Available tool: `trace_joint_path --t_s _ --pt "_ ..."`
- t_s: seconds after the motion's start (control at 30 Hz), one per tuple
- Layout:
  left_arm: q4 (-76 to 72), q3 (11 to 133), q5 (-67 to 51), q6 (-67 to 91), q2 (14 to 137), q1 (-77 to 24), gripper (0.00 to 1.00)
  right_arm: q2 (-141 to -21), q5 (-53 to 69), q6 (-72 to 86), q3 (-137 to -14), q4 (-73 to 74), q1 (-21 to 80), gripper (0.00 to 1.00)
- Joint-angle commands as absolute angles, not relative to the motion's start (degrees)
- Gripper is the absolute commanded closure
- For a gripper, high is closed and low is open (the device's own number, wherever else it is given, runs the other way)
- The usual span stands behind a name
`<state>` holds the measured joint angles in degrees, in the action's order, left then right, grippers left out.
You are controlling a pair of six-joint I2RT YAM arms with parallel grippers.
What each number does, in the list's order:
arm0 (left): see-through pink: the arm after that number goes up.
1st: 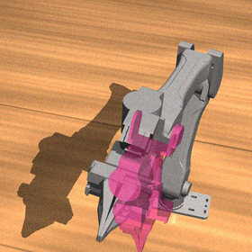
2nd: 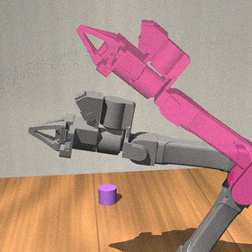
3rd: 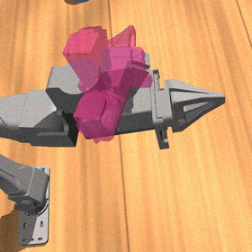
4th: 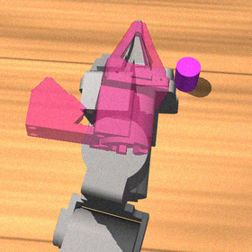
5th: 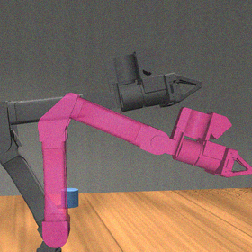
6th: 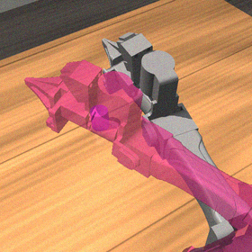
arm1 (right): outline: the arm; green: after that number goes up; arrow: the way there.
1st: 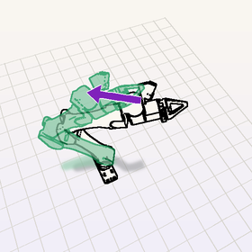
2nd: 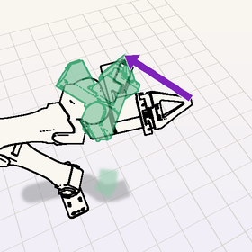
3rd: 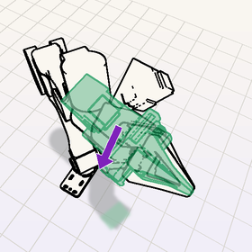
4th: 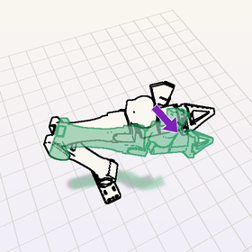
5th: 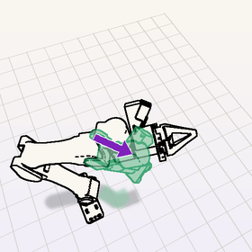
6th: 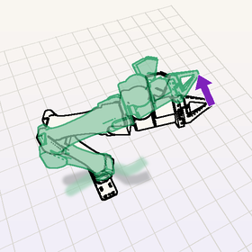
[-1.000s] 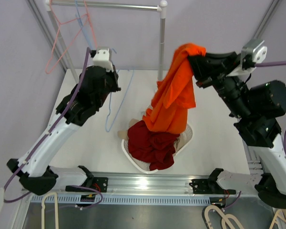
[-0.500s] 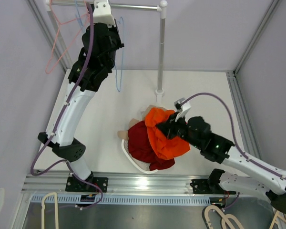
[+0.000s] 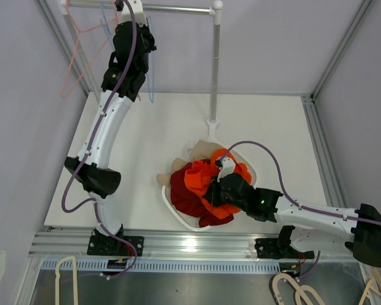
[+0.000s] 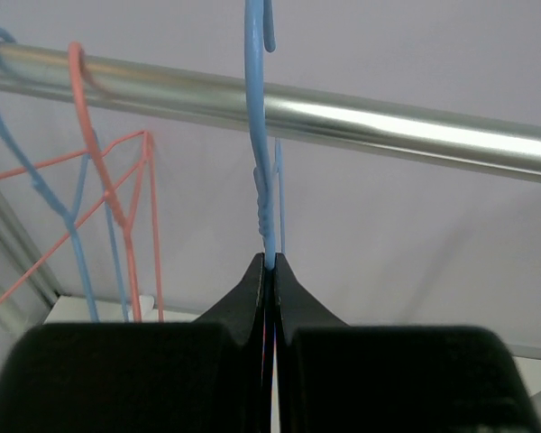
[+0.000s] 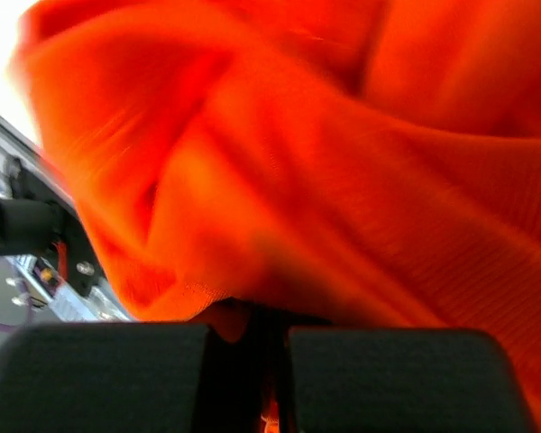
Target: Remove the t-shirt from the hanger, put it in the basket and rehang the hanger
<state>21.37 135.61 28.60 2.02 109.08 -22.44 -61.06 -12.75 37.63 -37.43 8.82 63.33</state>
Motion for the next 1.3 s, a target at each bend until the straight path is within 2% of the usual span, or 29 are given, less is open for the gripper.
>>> trace_joint_path --t_s 0.0,0.2,0.37,0.57,0.67,0.7,0.97,1.0,1.1,1.27 --pt "13.1 138.0 20.6 2.1 109.7 -19.8 0.99 -63.7 -15.5 41.9 -33.6 9.1 64.6 1.0" --pt "9.9 139.9 17.1 2.6 112.1 -18.4 0.99 -68.7 -13.9 45.3 -28.1 4.1 65.6 1.0" --pt "7.6 140.4 16.0 2.0 113.2 -17.7 0.99 -74.4 -14.0 44.8 -29.4 4.1 65.9 1.0" --pt "6.6 141.4 12.9 3.2 114.6 -15.7 0.99 -69.9 -16.7 42.4 -32.8 7.9 66.4 1.0" --pt "6.2 141.2 12.8 2.9 115.0 -15.2 0.99 -65.5 -17.9 41.6 -33.5 9.8 66.6 0.75" --pt "6.2 141.4 12.9 2.8 115.1 -15.0 0.99 -64.3 -18.1 41.3 -33.7 10.1 66.6 0.63" --pt "6.9 140.2 12.4 2.6 116.2 -14.4 0.98 -53.9 -22.6 37.3 -39.6 19.1 66.6 0.42" --pt "6.9 140.0 12.3 2.5 116.3 -14.4 0.97 -53.2 -22.9 36.5 -40.4 19.7 66.5 0.33" --pt "6.8 139.5 12.3 2.7 116.4 -14.3 0.89 -51.3 -24.1 35.4 -43.2 22.1 66.6 0.24" --pt "7.6 138.9 11.9 3.3 116.3 -14.4 0.77 -49.3 -24.9 34.1 -45.9 23.5 66.6 0.2"
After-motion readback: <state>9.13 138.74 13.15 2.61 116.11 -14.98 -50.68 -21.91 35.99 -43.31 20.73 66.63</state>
